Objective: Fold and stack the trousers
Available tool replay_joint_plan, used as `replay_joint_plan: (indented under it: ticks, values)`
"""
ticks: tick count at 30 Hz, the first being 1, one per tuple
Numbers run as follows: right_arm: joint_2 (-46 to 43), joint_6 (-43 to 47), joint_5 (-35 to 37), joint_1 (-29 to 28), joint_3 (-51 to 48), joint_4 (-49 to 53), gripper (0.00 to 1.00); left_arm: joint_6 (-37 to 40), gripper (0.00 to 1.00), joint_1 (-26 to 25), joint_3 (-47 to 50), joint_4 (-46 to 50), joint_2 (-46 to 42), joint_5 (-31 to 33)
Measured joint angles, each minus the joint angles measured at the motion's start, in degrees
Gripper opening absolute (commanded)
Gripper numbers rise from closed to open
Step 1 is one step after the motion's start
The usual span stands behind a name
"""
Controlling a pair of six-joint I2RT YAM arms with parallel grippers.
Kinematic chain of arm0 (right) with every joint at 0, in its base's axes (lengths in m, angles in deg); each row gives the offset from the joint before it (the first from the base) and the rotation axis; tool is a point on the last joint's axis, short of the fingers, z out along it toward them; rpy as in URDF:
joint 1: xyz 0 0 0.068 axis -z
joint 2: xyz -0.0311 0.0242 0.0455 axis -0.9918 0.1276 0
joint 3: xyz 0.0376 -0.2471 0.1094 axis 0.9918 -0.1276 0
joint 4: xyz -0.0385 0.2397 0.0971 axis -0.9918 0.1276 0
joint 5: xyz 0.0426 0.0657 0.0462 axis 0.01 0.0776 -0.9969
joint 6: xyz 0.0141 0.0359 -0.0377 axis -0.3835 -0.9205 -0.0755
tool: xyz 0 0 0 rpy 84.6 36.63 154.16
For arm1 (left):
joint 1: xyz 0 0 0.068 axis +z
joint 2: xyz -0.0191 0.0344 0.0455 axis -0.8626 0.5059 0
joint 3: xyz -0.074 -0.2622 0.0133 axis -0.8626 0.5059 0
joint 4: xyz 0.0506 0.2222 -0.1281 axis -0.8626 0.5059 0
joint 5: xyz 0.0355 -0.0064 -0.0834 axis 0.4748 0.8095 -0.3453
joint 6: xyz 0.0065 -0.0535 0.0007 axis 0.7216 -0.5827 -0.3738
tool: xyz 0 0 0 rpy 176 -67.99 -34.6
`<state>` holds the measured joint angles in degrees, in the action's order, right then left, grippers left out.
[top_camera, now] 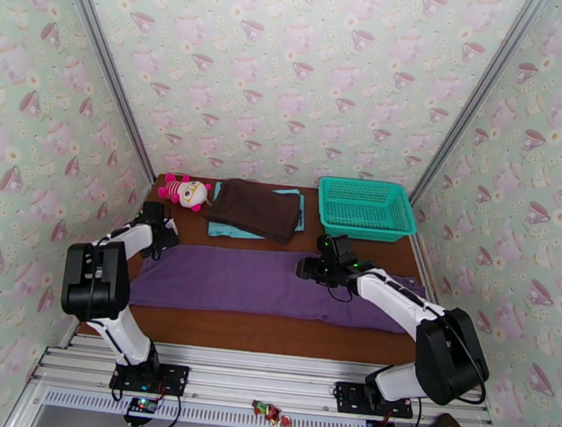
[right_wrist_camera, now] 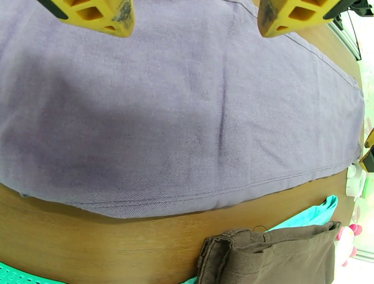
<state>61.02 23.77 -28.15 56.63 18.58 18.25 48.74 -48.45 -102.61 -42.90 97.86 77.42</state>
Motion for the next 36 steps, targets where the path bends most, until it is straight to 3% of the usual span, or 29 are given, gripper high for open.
replay_joint_plan:
  ticks: [17,22,26,32,36]
  values:
    - [3.17,0.02,-2.32,-0.15,0.24,-1.81,0.73,-1.07,0.56,2.67,0.46,-3.13,3.96,-1.66]
    - [3.52,0.02,-2.8,-0.26,0.24,-1.86,0.72,-1.33,0.47,2.71,0.44,-3.23,3.96,-1.66]
    - [3.67,0.04,-2.91,-0.26,0.24,-2.25,0.73,-1.51,0.34,2.8,0.44,-3.43,3.96,-1.75]
    - [3.69,0.04,-2.99,-0.26,0.24,-2.23,0.73,-1.51,0.33,2.93,0.46,-3.63,3.93,-2.08]
    - [3.91,0.04,-3.34,-0.26,0.24,-2.25,0.73,-1.36,0.19,3.08,0.76,-3.8,3.45,-2.05]
